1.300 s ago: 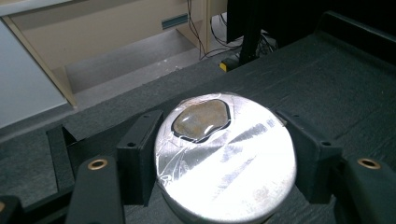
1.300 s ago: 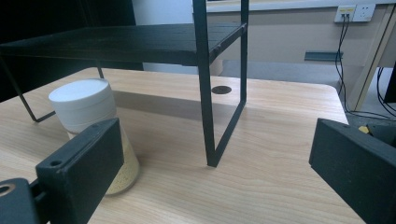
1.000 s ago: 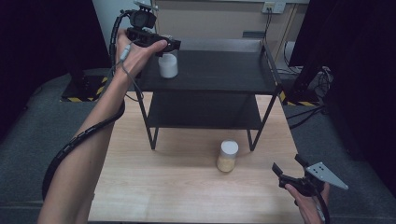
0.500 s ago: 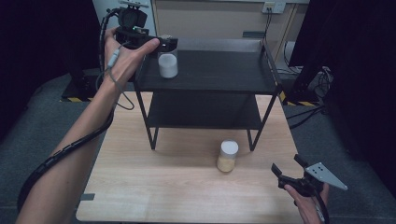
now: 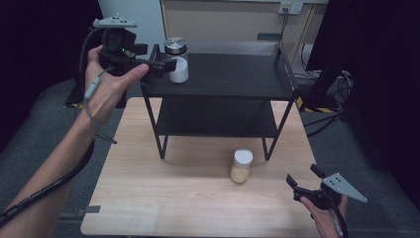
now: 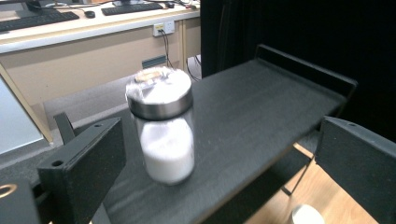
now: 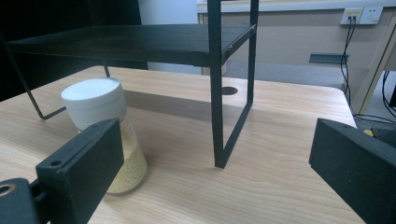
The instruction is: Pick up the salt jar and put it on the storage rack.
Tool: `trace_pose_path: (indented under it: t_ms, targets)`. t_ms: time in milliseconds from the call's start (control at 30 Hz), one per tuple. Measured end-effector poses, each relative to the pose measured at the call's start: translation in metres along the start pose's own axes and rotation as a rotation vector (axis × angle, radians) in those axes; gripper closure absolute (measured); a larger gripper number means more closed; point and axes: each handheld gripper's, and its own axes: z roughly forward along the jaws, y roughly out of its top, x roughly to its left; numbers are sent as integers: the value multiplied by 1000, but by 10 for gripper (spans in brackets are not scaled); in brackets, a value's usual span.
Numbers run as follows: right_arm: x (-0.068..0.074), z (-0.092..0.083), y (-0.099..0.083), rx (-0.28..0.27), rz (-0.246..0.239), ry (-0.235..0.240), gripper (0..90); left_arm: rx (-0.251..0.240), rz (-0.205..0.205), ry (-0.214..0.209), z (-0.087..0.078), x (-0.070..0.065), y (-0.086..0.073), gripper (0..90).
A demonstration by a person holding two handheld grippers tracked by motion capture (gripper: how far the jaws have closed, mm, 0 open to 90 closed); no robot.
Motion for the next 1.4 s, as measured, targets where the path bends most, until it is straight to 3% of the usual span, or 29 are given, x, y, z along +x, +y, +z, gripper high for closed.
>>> trace_pose_path:
  t_ms: [133, 200, 333, 467, 567, 733, 800, 1067, 1300, 1400]
  targets:
    - [1, 0, 0, 1, 3, -1, 34, -7, 16, -34, -6, 1, -12, 8]
    - [1, 0, 0, 3, 4, 0, 35, -24, 20, -87, -11, 4, -27, 8]
    - [1, 0, 0, 6, 1, 3, 34, -32, 36, -127, -15, 2, -41, 10]
    - [2, 1, 0, 7, -4, 3, 35, -74, 43, -185, -19, 0, -56, 10]
    - [3, 1, 0, 10, -5, 2, 35, -93, 74, -211, -21, -4, -66, 11]
    - [4, 1, 0, 11, -8, 1, 35, -104, 172, -212, -21, -15, -85, 17]
    - [4, 1, 0, 11, -9, 2, 35, -107, 187, -220, -18, -16, -94, 16]
    - [4, 2, 1, 14, -13, 3, 37, -111, 147, -261, -10, -16, -130, 17]
    - [5, 2, 1, 18, -15, 2, 37, -106, 148, -242, -7, -23, -155, 18]
    - [5, 3, 1, 19, -16, 2, 37, -129, 125, -239, -7, -23, -168, 19]
